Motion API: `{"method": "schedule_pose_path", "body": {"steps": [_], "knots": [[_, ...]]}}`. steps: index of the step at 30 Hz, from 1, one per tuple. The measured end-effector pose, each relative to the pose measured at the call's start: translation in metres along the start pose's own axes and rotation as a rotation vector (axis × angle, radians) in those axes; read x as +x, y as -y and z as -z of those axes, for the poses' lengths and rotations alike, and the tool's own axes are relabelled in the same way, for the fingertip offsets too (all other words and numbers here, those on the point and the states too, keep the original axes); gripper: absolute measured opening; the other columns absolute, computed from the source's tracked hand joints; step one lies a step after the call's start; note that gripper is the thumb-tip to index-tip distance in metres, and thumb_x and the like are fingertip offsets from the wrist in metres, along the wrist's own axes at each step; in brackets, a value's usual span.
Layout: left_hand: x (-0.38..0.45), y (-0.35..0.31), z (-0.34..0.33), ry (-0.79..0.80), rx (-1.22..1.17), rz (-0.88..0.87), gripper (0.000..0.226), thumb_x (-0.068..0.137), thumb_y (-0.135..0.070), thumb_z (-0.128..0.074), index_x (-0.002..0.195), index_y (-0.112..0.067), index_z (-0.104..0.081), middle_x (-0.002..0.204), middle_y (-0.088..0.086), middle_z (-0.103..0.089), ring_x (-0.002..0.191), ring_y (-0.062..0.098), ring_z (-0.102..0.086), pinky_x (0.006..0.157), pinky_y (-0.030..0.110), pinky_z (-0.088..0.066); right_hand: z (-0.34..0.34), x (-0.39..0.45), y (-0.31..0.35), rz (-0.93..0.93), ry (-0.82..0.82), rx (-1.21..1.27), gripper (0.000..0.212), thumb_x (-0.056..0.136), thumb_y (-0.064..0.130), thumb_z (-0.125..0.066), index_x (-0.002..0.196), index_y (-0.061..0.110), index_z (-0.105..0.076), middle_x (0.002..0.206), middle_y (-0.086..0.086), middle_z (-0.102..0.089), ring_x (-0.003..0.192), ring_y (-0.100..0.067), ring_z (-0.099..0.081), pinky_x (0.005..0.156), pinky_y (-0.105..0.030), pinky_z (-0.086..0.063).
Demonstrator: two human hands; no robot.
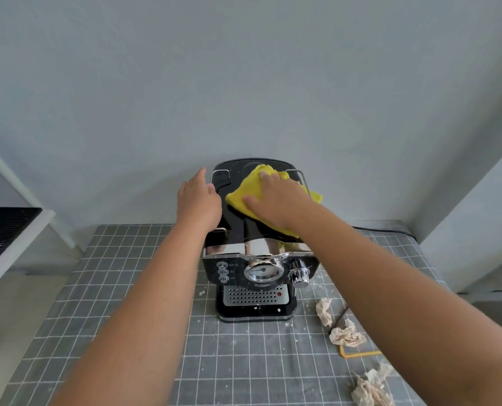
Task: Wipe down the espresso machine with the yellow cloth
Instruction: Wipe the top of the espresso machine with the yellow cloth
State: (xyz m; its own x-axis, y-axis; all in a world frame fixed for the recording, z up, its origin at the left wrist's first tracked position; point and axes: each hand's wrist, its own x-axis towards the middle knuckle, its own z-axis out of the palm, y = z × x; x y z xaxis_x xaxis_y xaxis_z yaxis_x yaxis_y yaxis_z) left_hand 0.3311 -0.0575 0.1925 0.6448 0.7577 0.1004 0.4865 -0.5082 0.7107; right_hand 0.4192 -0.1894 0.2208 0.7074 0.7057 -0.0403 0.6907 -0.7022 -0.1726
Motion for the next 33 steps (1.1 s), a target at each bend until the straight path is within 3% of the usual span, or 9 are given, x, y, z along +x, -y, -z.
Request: {"method": "schedule_pose_path", "body": {"steps": [4, 8, 12, 18, 23, 26, 29, 31, 33], "knots": [[-0.001, -0.001, 0.001, -0.006, 0.007, -0.002, 0.048, 0.102, -0.015, -0.031, 0.149, -0.013, -0.027, 0.15, 0.01, -0.037, 0.139, 0.03, -0.027, 0.113, 0.041, -0.026, 0.003, -0.004, -0.007, 0.021, 0.05, 0.087, 0.075, 0.093, 0.059, -0.035, 0.15, 0.014, -0.018, 0.157, -0.009, -0.022, 0.141, -0.032, -0.024, 0.112, -0.042, -0.023], [-0.001, -0.001, 0.0, -0.013, 0.01, -0.002, 0.048, 0.102, -0.015, -0.031, 0.15, -0.014, -0.026, 0.15, 0.009, -0.036, 0.139, 0.029, -0.027, 0.113, 0.04, -0.025, 0.009, -0.067, 0.001, 0.083, 0.037, -0.054, 0.059, 0.097, 0.051, -0.034, 0.145, 0.016, -0.029, 0.139, -0.008, -0.047, 0.121, -0.03, -0.049, 0.09, -0.037, -0.041], [-0.001, -0.001, 0.0, 0.0, -0.019, 0.01, 0.048, 0.102, -0.016, -0.029, 0.15, -0.016, -0.026, 0.152, 0.007, -0.034, 0.141, 0.028, -0.026, 0.114, 0.041, -0.025, 0.018, -0.089, 0.002, 0.136, -0.013, -0.176, 0.041, 0.1, 0.038, -0.032, 0.132, 0.016, -0.045, 0.116, -0.009, -0.061, 0.105, -0.028, -0.055, 0.079, -0.031, -0.032], [-0.003, -0.003, 0.0, 0.016, -0.005, -0.003, 0.047, 0.102, -0.015, -0.029, 0.15, -0.014, -0.027, 0.151, 0.01, -0.036, 0.14, 0.029, -0.029, 0.113, 0.039, -0.025, 0.011, -0.022, -0.008, 0.058, 0.013, -0.001, 0.043, 0.1, 0.034, -0.033, 0.136, 0.01, -0.04, 0.124, -0.021, -0.054, 0.115, -0.037, -0.049, 0.091, -0.04, -0.037], [-0.005, -0.006, 0.001, 0.025, 0.002, -0.002, 0.047, 0.102, -0.013, -0.029, 0.149, -0.012, -0.028, 0.148, 0.013, -0.039, 0.137, 0.031, -0.032, 0.113, 0.039, -0.026, 0.01, 0.014, -0.02, 0.057, 0.158, 0.132, 0.063, 0.1, 0.047, -0.027, 0.153, 0.018, -0.007, 0.16, -0.009, -0.008, 0.146, -0.034, -0.006, 0.116, -0.045, -0.009], [-0.006, -0.007, 0.001, 0.024, 0.006, -0.004, 0.047, 0.102, -0.013, -0.029, 0.148, -0.012, -0.028, 0.147, 0.014, -0.04, 0.136, 0.031, -0.033, 0.113, 0.04, -0.027, 0.001, -0.005, -0.011, -0.051, 0.131, 0.06, 0.069, 0.097, 0.055, -0.022, 0.152, 0.015, -0.008, 0.159, -0.012, -0.011, 0.143, -0.036, -0.017, 0.112, -0.047, -0.02], [-0.006, -0.005, 0.001, 0.019, -0.002, 0.009, 0.047, 0.103, -0.016, -0.029, 0.149, -0.014, -0.027, 0.149, 0.012, -0.038, 0.138, 0.03, -0.03, 0.113, 0.04, -0.026, 0.003, -0.039, 0.005, -0.184, 0.077, -0.092, 0.061, 0.098, 0.051, -0.021, 0.128, 0.003, -0.044, 0.119, -0.017, -0.052, 0.114, -0.035, -0.05, 0.079, -0.039, -0.043], [-0.005, -0.004, 0.001, 0.017, -0.008, 0.016, 0.047, 0.103, -0.017, -0.029, 0.15, -0.016, -0.026, 0.15, 0.01, -0.036, 0.139, 0.03, -0.029, 0.114, 0.041, -0.026, 0.003, -0.057, 0.01, -0.077, 0.019, -0.216, 0.048, 0.101, 0.043, -0.02, 0.091, 0.009, -0.053, 0.082, -0.006, -0.049, 0.084, -0.029, -0.055, 0.053, -0.029, -0.035], [-0.004, -0.004, 0.0, 0.016, -0.013, 0.017, 0.047, 0.103, -0.018, -0.03, 0.15, -0.015, -0.027, 0.151, 0.01, -0.035, 0.139, 0.03, -0.029, 0.114, 0.041, -0.026, 0.006, -0.063, 0.012, -0.018, -0.015, -0.249, 0.044, 0.102, 0.037, -0.023, 0.074, 0.01, -0.044, 0.07, -0.004, -0.044, 0.065, -0.023, -0.046, 0.047, -0.027, -0.029]]}}
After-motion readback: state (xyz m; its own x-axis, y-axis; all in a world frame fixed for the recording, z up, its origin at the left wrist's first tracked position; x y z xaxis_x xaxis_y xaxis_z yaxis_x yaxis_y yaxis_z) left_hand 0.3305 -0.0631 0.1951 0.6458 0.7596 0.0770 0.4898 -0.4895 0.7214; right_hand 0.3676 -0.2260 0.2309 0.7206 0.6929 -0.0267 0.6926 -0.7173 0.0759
